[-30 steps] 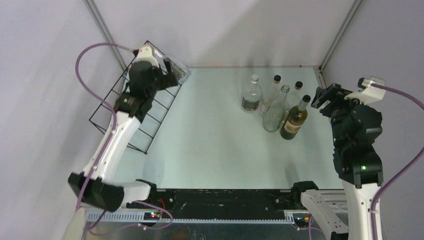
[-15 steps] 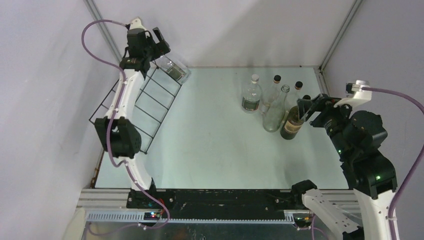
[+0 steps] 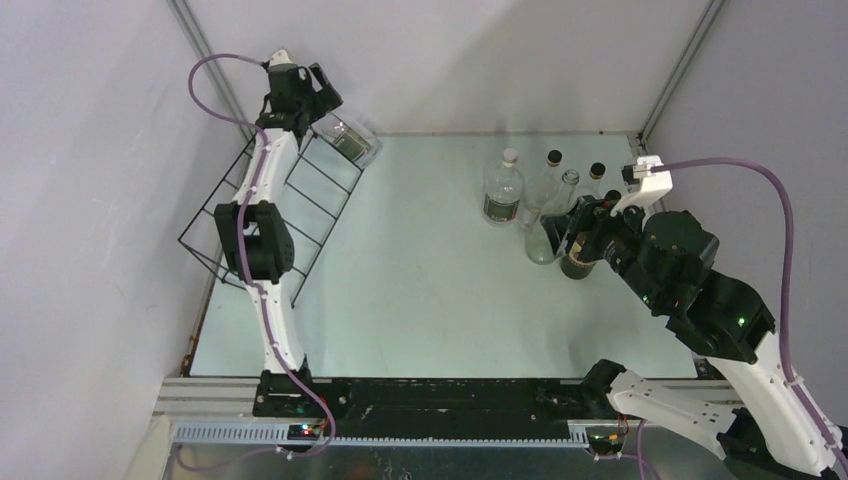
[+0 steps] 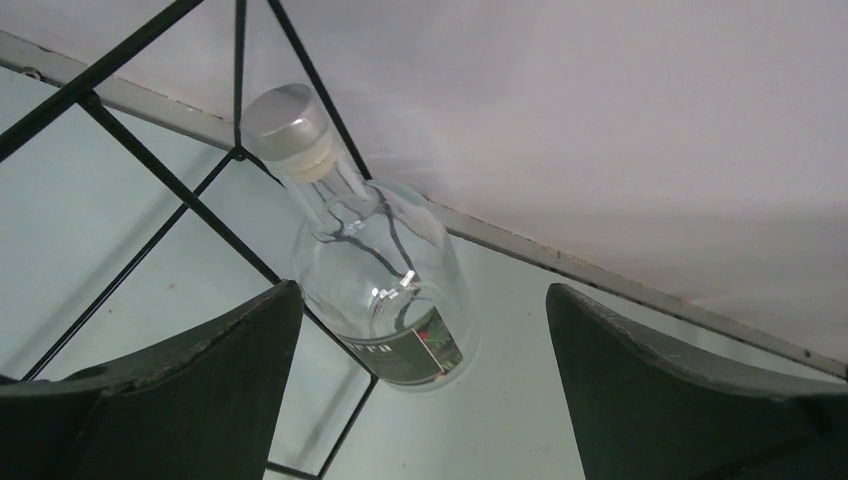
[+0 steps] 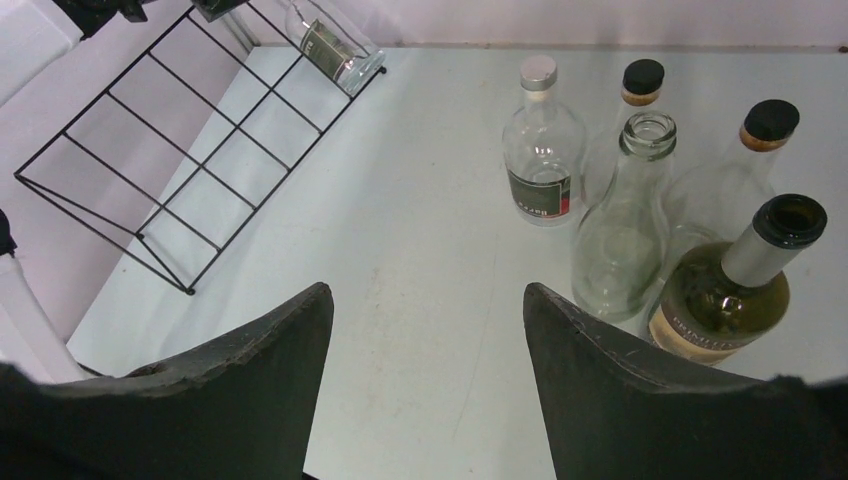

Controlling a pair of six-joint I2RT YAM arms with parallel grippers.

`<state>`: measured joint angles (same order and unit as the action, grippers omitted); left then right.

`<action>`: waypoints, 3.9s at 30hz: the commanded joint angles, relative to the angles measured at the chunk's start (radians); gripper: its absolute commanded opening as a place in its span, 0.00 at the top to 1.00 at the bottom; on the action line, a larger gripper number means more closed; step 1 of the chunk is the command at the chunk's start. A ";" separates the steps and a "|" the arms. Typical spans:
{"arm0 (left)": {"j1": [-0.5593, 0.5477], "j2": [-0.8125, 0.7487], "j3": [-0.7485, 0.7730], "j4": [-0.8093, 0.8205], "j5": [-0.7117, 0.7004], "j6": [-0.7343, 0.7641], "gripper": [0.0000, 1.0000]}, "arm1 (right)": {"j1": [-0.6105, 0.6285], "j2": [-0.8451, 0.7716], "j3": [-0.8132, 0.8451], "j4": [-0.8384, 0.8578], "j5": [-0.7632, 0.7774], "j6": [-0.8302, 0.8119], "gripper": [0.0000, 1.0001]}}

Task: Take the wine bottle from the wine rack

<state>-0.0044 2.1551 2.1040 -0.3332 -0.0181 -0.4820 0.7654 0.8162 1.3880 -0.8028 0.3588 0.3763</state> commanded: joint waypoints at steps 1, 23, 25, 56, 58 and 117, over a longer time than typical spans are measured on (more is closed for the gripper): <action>0.036 0.031 0.046 0.085 0.010 -0.049 0.02 | 0.050 -0.007 -0.015 0.007 0.122 0.047 0.27; 0.050 0.161 0.090 0.166 0.010 -0.126 0.15 | 0.060 -0.058 -0.080 -0.006 0.216 0.128 0.28; 0.052 0.173 0.101 0.160 0.009 -0.139 0.16 | 0.060 -0.060 -0.080 -0.007 0.218 0.129 0.28; 0.067 0.162 -0.013 0.381 0.087 -0.204 0.77 | 0.058 -0.085 -0.122 -0.033 0.239 0.121 0.27; 0.067 0.151 -0.023 0.395 0.095 -0.205 0.86 | 0.058 -0.091 -0.122 -0.034 0.239 0.122 0.27; -0.548 -0.690 -0.828 0.550 -0.346 0.359 1.00 | 0.058 -0.307 -0.173 -0.219 0.195 0.152 0.28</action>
<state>-0.5102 1.6634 1.3190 -0.0040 -0.3099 -0.0822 0.8207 0.5220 1.2194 -1.0187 0.5610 0.5503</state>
